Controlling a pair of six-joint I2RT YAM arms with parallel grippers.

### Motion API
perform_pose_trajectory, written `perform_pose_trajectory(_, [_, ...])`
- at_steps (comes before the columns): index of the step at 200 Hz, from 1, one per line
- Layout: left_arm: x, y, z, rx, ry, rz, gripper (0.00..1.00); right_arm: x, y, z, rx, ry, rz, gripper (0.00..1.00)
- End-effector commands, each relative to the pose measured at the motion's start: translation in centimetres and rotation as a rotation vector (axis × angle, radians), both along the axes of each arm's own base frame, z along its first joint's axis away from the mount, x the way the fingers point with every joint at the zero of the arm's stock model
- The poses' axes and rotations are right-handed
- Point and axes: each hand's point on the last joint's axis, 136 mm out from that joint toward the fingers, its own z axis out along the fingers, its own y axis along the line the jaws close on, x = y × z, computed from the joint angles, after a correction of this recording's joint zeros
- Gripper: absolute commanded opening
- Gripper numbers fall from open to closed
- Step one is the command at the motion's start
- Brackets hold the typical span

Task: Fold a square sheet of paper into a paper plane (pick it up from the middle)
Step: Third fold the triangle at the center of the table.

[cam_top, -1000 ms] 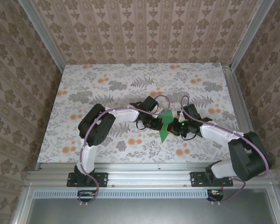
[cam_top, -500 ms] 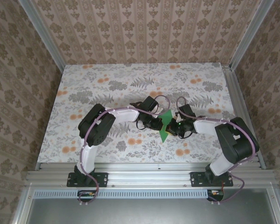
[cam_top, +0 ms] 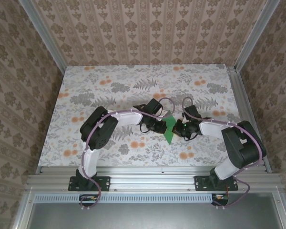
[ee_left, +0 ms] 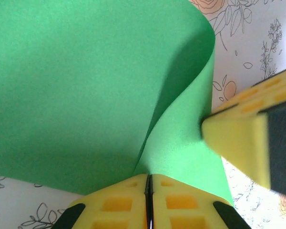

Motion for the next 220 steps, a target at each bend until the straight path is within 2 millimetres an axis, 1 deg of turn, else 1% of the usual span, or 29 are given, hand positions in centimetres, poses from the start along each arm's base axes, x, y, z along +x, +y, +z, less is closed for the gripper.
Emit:
perform_pose_trajectory(1, [-2.8,7.8,-8.2,0.371,0.084,0.024,0.1,-1.6,-4.1,-2.1,-0.146,0.066,-0.085,0.03])
perform_pose_trajectory(18, [-2.8,7.7,-8.2,0.366,0.085,0.025,0.1,-1.7,-4.6,-2.0,-0.145,0.066,-0.09,0.03])
perform_pose_trajectory(26, [-2.7,7.6,-8.1,0.365,0.082,0.026,0.1,-1.5,-4.3,-1.5,-0.132,0.053,-0.08,0.03])
perform_pose_trajectory(40, [-2.7,7.7,-8.1,0.364,0.084,0.025,0.1,-1.1,-3.6,0.0,-0.086,0.011,-0.065,0.03])
perform_pose_trajectory(56, [-2.7,7.5,-8.0,0.359,0.083,0.024,0.1,-0.7,-2.5,2.5,-0.039,-0.052,-0.039,0.03])
perform_pose_trajectory(60, [-2.7,7.5,-8.0,0.356,0.085,0.027,0.1,-0.7,-2.3,2.8,-0.033,-0.056,-0.031,0.03])
perform_pose_trajectory(63, [-2.7,7.4,-7.9,0.354,0.084,0.025,0.1,-0.4,-2.1,3.9,-0.02,-0.089,-0.028,0.03])
perform_pose_trajectory(68, [-2.7,7.5,-8.0,0.355,0.087,0.027,0.1,-0.4,-1.6,4.6,-0.006,-0.107,-0.019,0.03])
perform_pose_trajectory(77, [-2.7,7.3,-8.0,0.35,0.088,0.025,0.1,-0.3,-0.9,5.2,0.028,-0.122,-0.014,0.03])
perform_pose_trajectory(88, [-2.7,7.1,-8.0,0.345,0.09,0.024,0.1,-0.1,0.1,5.4,0.069,-0.129,-0.006,0.03])
perform_pose_trajectory(99, [-2.7,7.0,-8.0,0.342,0.092,0.023,0.1,0.2,0.9,5.1,0.084,-0.127,-0.002,0.03])
perform_pose_trajectory(103, [-2.6,7.0,-7.9,0.34,0.092,0.023,0.1,0.3,1.2,5.2,0.092,-0.134,0.002,0.03])
perform_pose_trajectory(107, [-2.6,7.0,-7.9,0.34,0.092,0.023,0.1,0.3,1.4,4.4,0.091,-0.11,0.003,0.03])
perform_pose_trajectory(119, [-2.6,7.0,-7.8,0.339,0.091,0.024,0.1,0.9,2.1,3.9,0.109,-0.11,0.002,0.03])
perform_pose_trajectory(154, [-2.8,7.1,-7.7,0.338,0.092,0.022,0.1,2.1,2.6,2.5,0.095,-0.095,0.01,0.02])
perform_pose_trajectory(174, [-2.9,7.1,-7.7,0.335,0.092,0.02,0.1,2.4,1.9,1.6,0.042,-0.079,0.01,0.02])
perform_pose_trajectory(196, [-3.1,7.3,-7.8,0.34,0.093,0.02,0.1,2.3,-0.1,0.1,-0.052,-0.052,-0.01,0.02])
perform_pose_trajectory(220, [-3.1,7.5,-7.9,0.343,0.095,0.025,0.1,1.8,-2.0,-1.4,-0.117,-0.012,-0.032,0.02])
